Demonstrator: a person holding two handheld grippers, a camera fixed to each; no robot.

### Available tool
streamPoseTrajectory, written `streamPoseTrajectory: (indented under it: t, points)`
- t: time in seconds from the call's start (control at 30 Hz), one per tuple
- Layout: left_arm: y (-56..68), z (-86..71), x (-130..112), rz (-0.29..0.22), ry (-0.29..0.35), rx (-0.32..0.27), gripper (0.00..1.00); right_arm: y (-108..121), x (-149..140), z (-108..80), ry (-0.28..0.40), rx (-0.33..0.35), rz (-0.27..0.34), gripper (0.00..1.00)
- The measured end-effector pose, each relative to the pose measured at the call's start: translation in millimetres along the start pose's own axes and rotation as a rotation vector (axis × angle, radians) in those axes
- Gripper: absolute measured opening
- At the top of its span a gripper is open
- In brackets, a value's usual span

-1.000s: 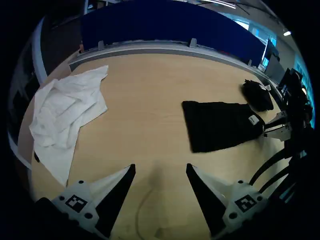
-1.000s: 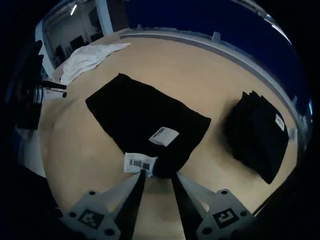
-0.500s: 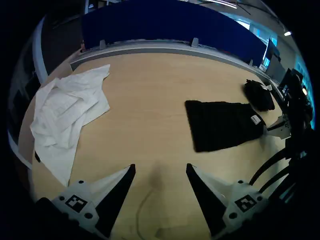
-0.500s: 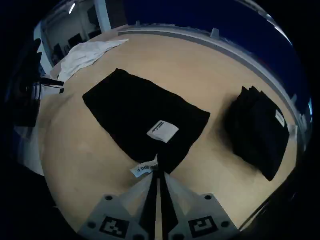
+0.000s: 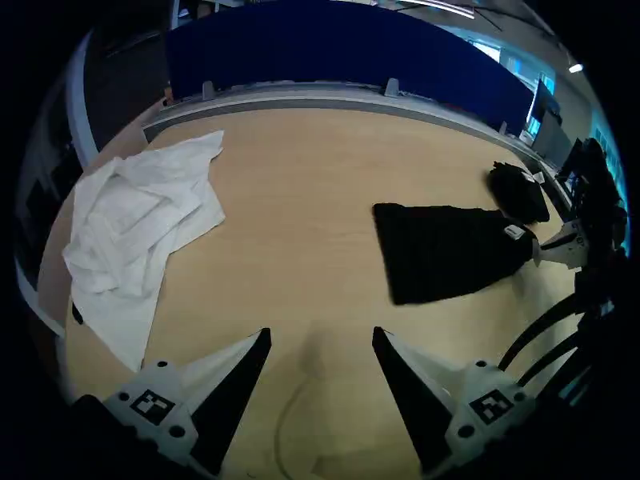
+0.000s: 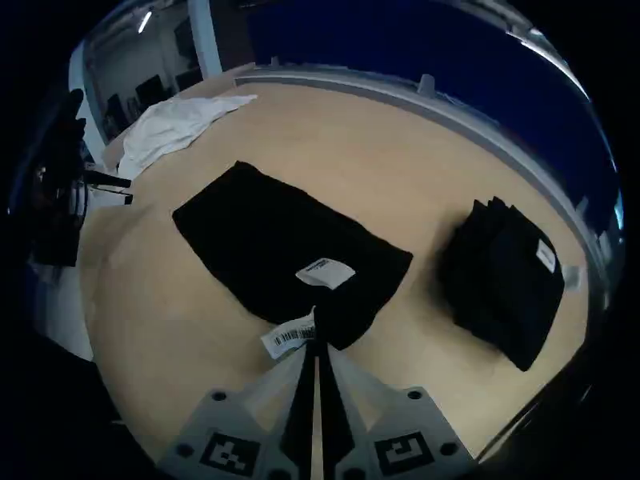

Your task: Fold towel

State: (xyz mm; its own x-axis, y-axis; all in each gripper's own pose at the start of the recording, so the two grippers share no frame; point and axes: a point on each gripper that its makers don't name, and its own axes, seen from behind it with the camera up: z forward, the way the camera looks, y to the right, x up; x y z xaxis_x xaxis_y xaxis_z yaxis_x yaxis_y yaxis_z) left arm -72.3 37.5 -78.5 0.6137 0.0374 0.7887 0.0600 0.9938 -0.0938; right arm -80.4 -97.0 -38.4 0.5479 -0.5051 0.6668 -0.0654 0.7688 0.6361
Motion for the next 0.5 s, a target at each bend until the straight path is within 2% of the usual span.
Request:
streamPoseTrajectory:
  t: [0.27,0.5]
  points:
    - [-4.2,-8.7,-0.2,-0.011,0.013,0.003,0.94,-5.6,45.7,-16.7,0.046,-0.003,-0.068,0.03]
    - [-16.2,-18.7,-2.9,-0.017,0.033,0.028,0.94,-16.1,81.4,-22.3,0.069,-0.004,-0.139,0.03]
